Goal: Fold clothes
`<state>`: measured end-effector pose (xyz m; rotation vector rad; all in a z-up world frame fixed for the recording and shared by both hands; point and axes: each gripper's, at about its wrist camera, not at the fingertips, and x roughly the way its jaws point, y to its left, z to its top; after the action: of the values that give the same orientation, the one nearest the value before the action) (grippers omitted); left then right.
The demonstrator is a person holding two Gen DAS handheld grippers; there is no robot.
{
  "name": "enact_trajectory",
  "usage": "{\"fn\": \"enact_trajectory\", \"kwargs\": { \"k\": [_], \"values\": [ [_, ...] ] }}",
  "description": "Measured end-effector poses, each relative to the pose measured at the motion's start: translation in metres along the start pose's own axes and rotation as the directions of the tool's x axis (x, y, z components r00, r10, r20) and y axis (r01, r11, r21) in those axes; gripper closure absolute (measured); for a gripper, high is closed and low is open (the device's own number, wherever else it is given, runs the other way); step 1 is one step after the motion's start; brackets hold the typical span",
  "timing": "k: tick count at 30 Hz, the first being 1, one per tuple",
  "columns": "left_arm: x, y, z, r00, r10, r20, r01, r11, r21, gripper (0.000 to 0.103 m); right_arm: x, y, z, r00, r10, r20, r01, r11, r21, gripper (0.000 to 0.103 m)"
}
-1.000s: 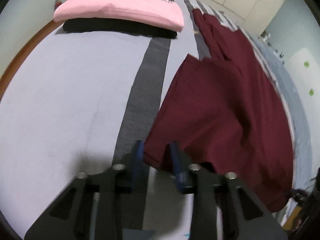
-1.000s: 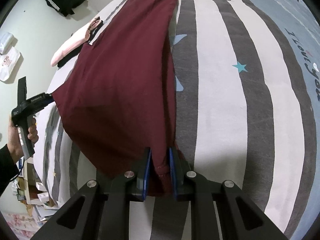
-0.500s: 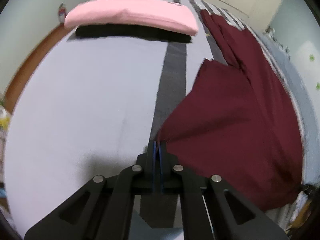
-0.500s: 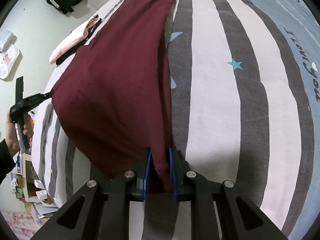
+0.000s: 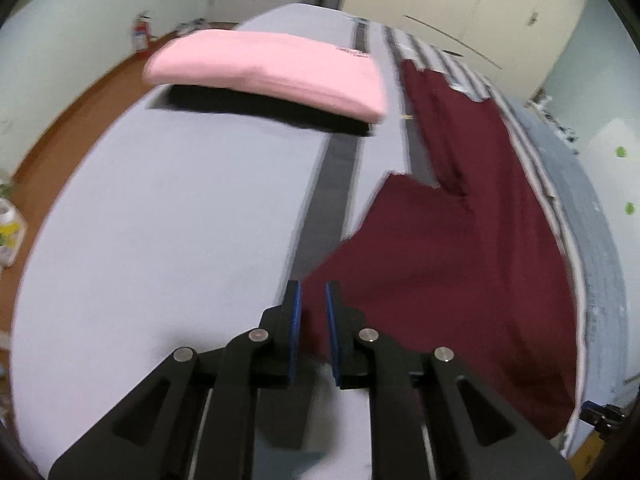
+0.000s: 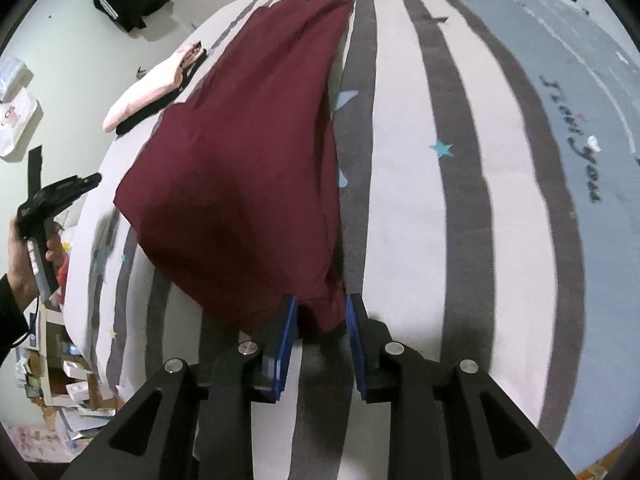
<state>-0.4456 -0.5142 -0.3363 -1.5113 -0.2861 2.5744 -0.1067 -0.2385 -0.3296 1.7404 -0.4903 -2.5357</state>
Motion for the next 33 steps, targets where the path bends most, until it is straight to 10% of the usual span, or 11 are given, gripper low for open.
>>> {"fn": "enact_trajectory", "kwargs": {
  "k": [9, 20, 26, 33],
  "values": [
    [0.067, -0.09, 0.045, 0.986, -0.157, -0.047, 0.162, 0.977, 0.139, 0.093, 0.013, 0.024, 0.072, 0.985, 0.069, 0.158, -0.069, 0.998, -0.003, 0.08],
    [0.1, -0.082, 0.054, 0.992, 0.101, -0.071, -0.094, 0.991, 0.095, 0.093, 0.111, -0.012, 0.199, 0.964, 0.223, 0.143, -0.223, 0.975, -0.018, 0.079],
    [0.106, -0.125, 0.13, 0.998, 0.059, 0.029, -0.06, 0.996, 0.061, 0.08, 0.128, -0.033, 0.258, 0.964, 0.212, 0.162, -0.205, 0.977, -0.057, 0.079],
    [0.205, -0.195, 0.244, 0.997, -0.023, 0.076, 0.009, 0.984, 0.179, 0.069, 0.159, -0.044, 0.326, 0.961, 0.163, 0.221, -0.151, 0.986, -0.071, 0.079]
  ]
}}
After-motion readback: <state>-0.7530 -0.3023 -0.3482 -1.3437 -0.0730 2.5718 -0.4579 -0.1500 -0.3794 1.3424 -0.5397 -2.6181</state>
